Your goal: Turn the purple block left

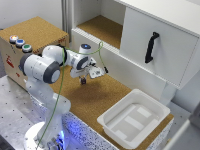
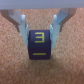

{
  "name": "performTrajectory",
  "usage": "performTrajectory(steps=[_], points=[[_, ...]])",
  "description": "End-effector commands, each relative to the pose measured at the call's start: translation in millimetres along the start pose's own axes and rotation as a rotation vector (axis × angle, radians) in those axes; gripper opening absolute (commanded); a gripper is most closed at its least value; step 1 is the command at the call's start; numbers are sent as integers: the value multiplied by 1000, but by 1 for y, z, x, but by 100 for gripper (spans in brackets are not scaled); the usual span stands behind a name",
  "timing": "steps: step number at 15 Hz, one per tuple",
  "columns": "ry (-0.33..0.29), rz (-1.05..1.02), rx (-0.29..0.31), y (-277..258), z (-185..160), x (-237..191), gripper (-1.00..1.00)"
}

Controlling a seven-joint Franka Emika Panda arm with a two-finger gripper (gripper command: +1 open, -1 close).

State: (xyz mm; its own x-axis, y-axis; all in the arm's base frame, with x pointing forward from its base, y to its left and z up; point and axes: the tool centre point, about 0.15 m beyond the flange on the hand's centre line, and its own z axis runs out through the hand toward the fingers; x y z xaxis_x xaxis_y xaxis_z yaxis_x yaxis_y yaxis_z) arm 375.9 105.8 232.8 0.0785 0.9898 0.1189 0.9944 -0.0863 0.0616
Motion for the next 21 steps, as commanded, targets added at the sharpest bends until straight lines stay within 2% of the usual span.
performTrajectory(steps=[1, 3, 7, 8, 11, 17, 18, 21], points=[[-35, -177, 137, 31, 11, 28, -100], [-36, -149, 138, 39, 12, 32, -100], [19, -35, 170, 50, 7, 33, -100], [31, -26, 164, 49, 2, 32, 100], [40, -65, 169, 34, -16, 26, 100], [104, -128, 192, -11, -56, 13, 100], [109, -123, 176, -20, -62, 11, 100], [111, -116, 175, -22, -63, 10, 100]])
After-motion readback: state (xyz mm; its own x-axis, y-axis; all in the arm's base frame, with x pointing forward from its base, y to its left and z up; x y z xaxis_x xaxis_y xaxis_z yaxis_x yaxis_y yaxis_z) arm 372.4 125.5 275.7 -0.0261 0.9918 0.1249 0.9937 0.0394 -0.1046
